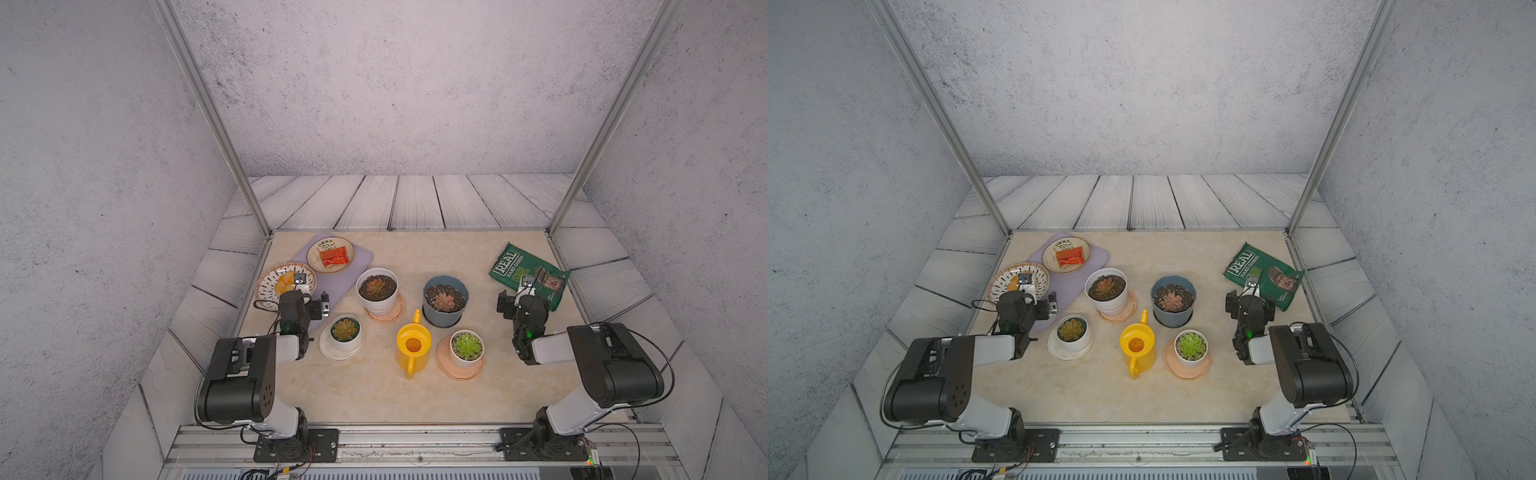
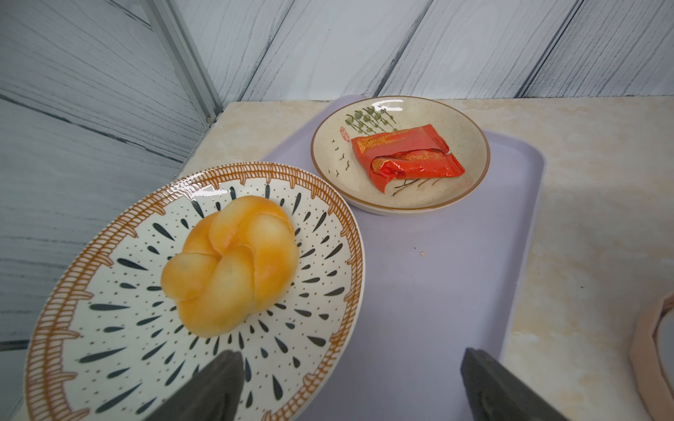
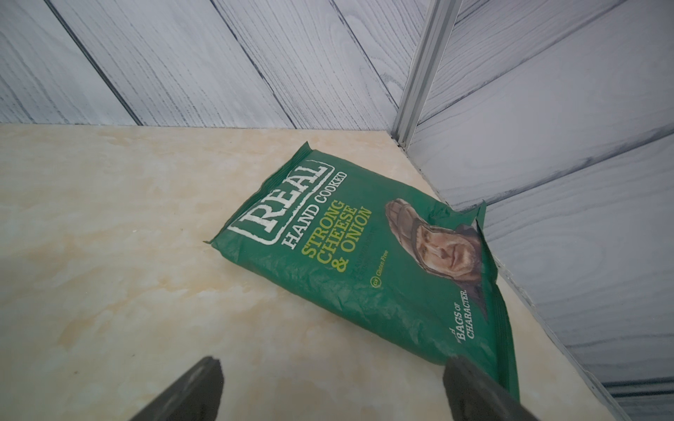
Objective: Water the succulent around the soil edge
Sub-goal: Pick up the watering can from the center of the board.
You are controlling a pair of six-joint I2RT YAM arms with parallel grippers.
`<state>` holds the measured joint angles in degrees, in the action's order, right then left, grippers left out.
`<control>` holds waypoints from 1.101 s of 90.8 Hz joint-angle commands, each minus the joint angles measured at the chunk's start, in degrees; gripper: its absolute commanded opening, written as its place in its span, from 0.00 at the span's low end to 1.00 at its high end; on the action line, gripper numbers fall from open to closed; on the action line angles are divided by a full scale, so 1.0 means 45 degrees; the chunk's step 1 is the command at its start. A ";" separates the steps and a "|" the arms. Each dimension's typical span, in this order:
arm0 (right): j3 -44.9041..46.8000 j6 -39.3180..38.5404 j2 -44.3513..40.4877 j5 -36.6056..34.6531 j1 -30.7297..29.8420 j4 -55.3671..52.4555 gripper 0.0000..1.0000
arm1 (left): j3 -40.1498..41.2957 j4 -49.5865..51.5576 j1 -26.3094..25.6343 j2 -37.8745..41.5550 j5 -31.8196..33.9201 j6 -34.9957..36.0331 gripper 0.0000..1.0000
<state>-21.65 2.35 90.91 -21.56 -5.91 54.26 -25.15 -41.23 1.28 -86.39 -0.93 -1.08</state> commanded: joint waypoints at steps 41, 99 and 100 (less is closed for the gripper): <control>-0.1641 0.2538 -0.6573 -0.1607 0.0008 -0.9443 0.99 | -0.0942 0.4732 -0.0270 0.4687 -0.0366 -0.2150 1.00; -0.6418 0.4873 -0.6318 0.1087 -0.0023 -1.9482 0.99 | -0.2299 1.2927 -0.7047 1.0993 0.1021 -0.5215 1.00; -0.6448 0.4841 -0.6337 0.1123 -0.0028 -1.9598 0.99 | -0.2281 1.3027 -0.7162 1.1082 0.1014 -0.5290 1.00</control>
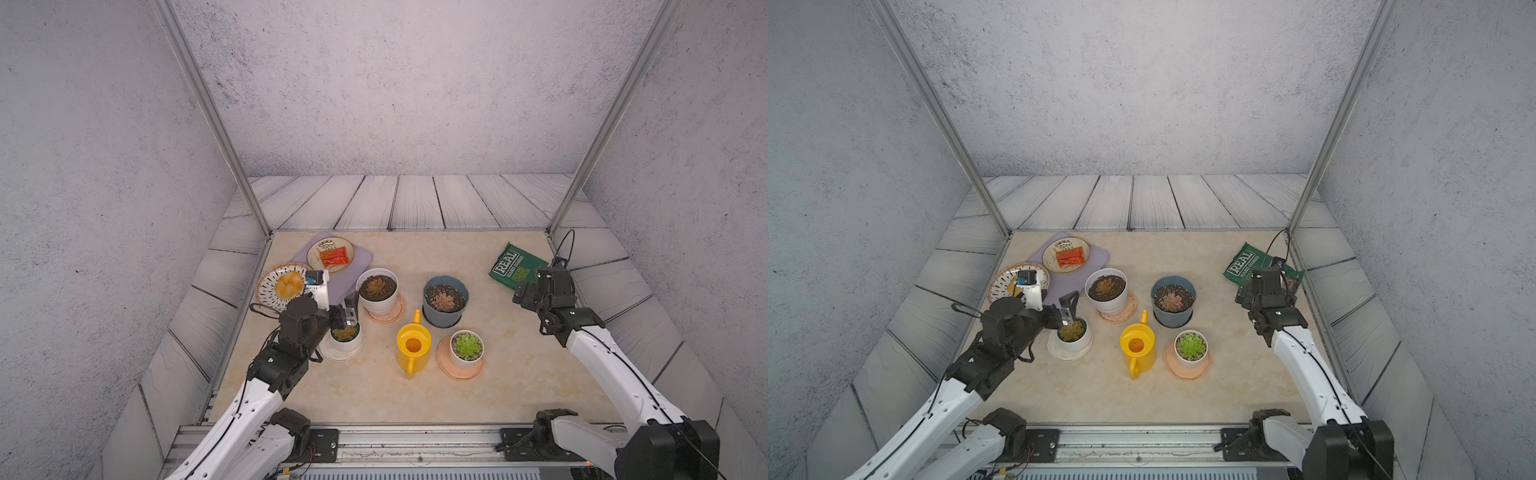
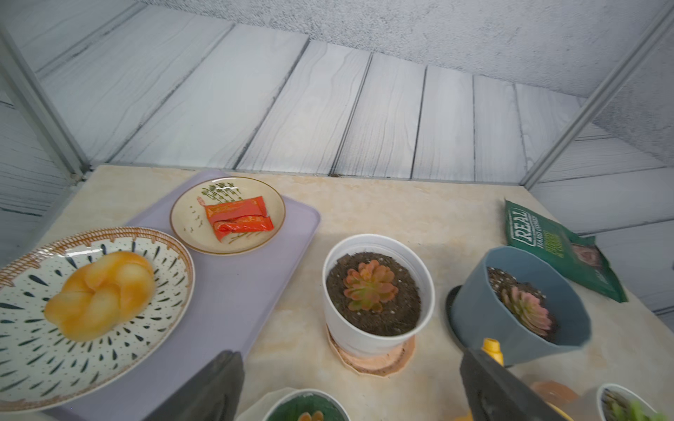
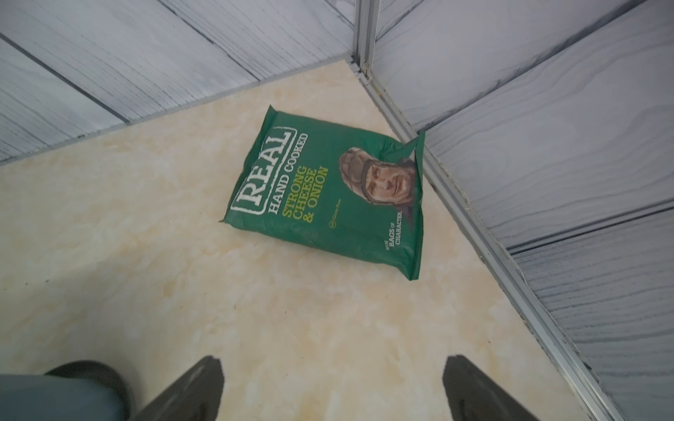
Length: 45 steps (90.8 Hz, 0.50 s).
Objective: Water the succulent around the soil edge
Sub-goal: Pick up the watering can from the center of the board.
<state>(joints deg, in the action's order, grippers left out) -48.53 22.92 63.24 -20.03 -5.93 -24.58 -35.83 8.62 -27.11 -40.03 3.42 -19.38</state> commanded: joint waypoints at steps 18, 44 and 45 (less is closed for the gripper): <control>-0.0776 -0.0032 -0.0578 0.0902 -0.0029 -0.3419 0.99 | 0.0484 0.2722 -0.3504 0.1642 0.0951 -0.2071 1.00; -0.0446 -0.0033 -0.0963 0.0890 -0.0055 -0.3689 0.99 | 0.0576 0.2706 -0.8982 0.0301 0.4581 -0.2731 1.00; -0.0445 -0.0034 -0.0966 0.0874 -0.0061 -0.3693 0.99 | 0.0568 0.2680 -0.9154 0.0184 0.4713 -0.2757 1.00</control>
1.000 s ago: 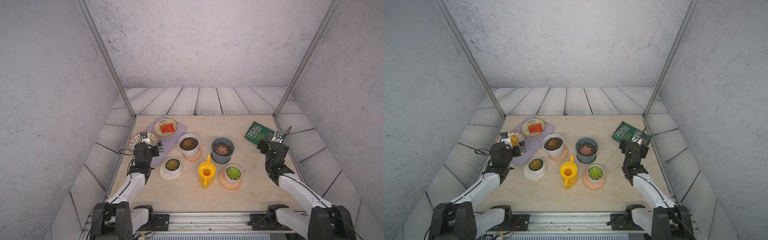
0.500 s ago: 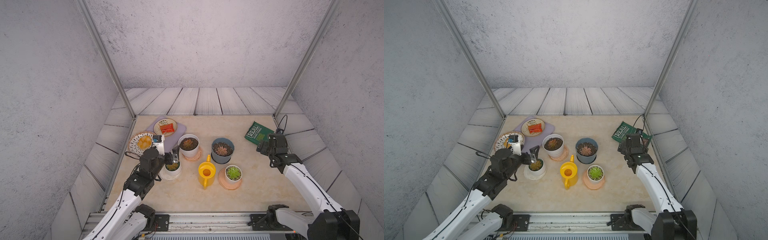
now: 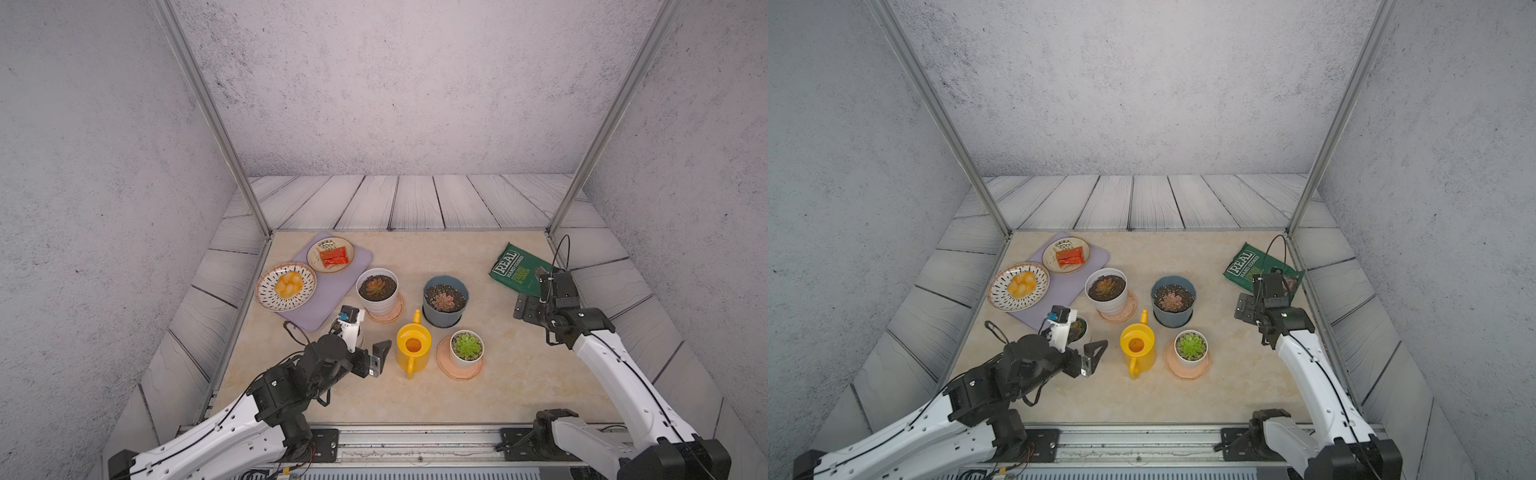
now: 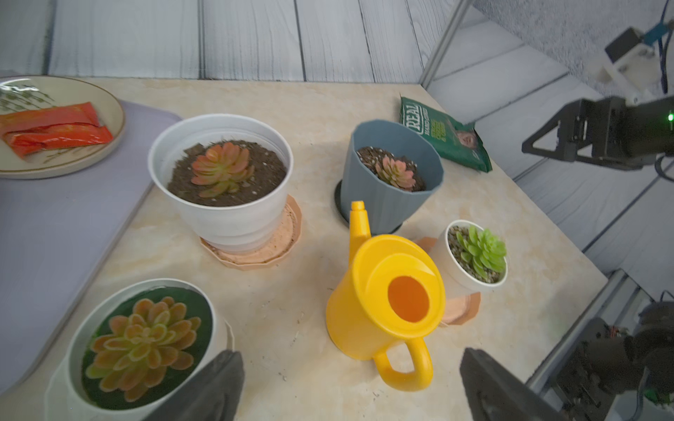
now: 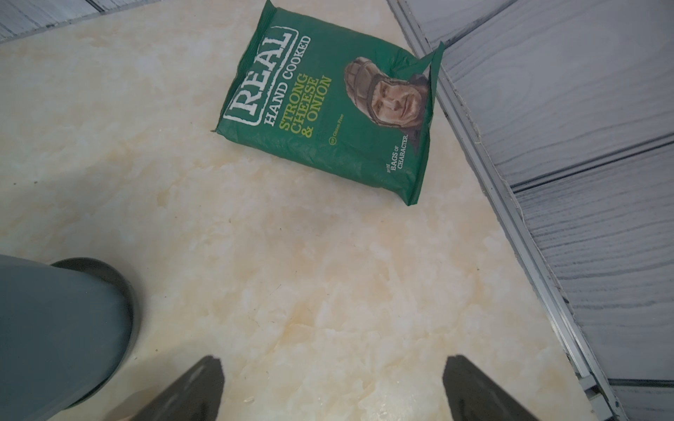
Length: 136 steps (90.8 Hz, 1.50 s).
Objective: Water the succulent around the soil edge
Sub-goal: Pick up the watering can from the center of the board.
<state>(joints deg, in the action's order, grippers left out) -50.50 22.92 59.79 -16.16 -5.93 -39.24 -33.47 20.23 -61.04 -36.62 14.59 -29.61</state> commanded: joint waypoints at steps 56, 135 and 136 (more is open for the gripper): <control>0.0138 -0.0186 -0.0559 0.0025 -0.0064 -0.0187 0.99 | -0.1116 -0.1258 -0.4138 -0.6769 0.3643 -0.1556 1.00; 0.0256 -0.0187 -0.0731 0.0153 -0.0067 -0.0032 0.99 | 0.0107 -0.0218 -0.3493 -0.7809 0.6710 -0.3485 0.78; 0.0270 -0.0189 -0.0739 0.0154 -0.0058 -0.0030 0.99 | 0.0121 -0.0228 -0.3461 -0.7824 0.6714 -0.3472 0.78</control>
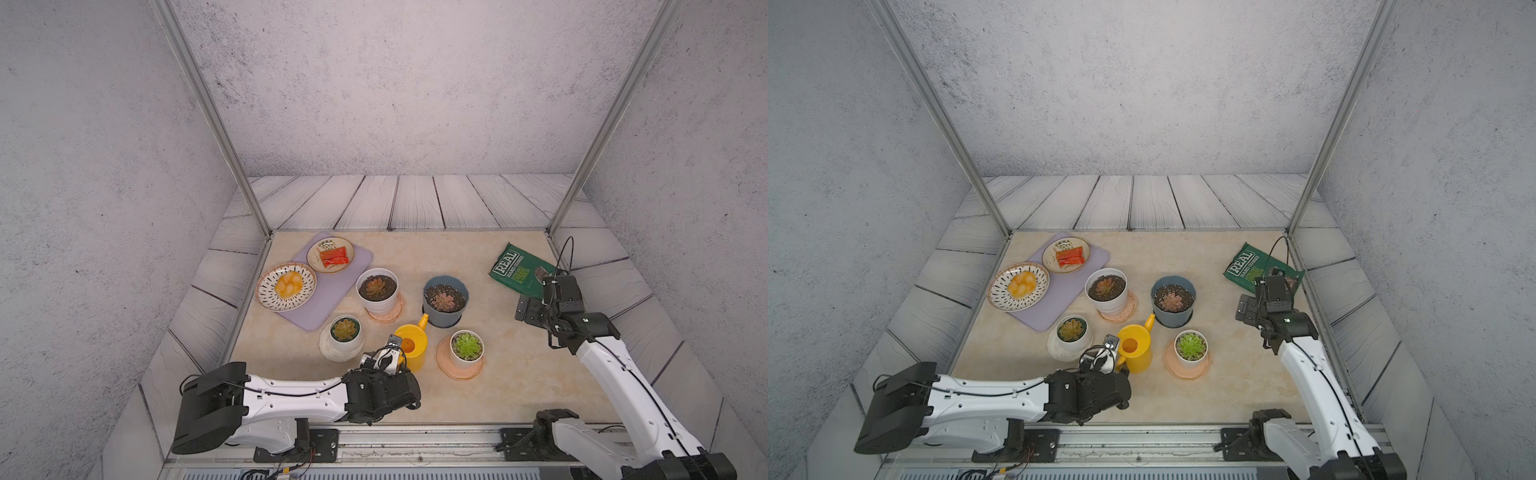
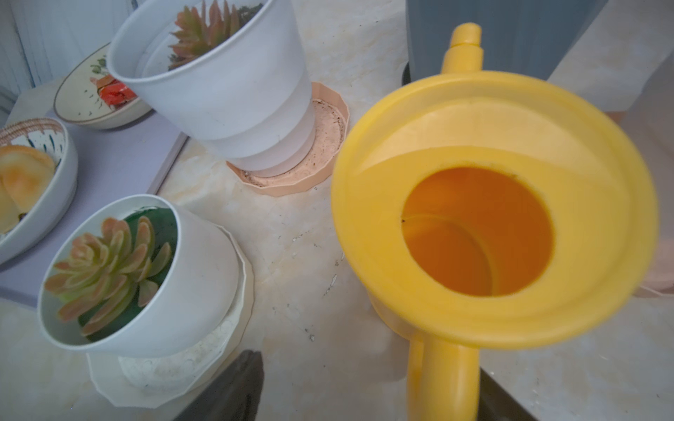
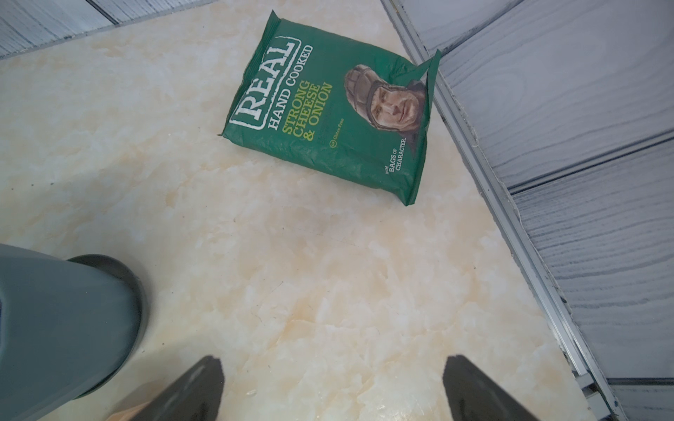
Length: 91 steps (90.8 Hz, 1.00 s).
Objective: Water the succulent around the soil edge
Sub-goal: Pick up the watering can from the center of the board.
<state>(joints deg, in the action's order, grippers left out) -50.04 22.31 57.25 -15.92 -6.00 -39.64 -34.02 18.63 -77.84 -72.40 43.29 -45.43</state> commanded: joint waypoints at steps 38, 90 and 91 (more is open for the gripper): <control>0.0163 -0.0065 -0.0143 0.0193 -0.0044 0.0078 0.99 | 0.1303 -0.2197 0.1011 -0.0347 -0.0087 0.1170 0.59; 0.0106 -0.0059 -0.0139 0.0067 -0.0047 0.0105 0.99 | 0.0959 -0.2853 0.1263 -0.0804 0.0475 0.2655 0.16; 0.0106 -0.0066 -0.0132 0.0064 -0.0050 0.0101 0.99 | 0.0959 -0.2852 0.1263 -0.0785 0.0467 0.2684 0.15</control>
<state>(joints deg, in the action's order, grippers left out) -50.04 22.26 57.30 -15.11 -6.00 -39.59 -29.67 3.84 -72.64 -76.86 44.34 -36.05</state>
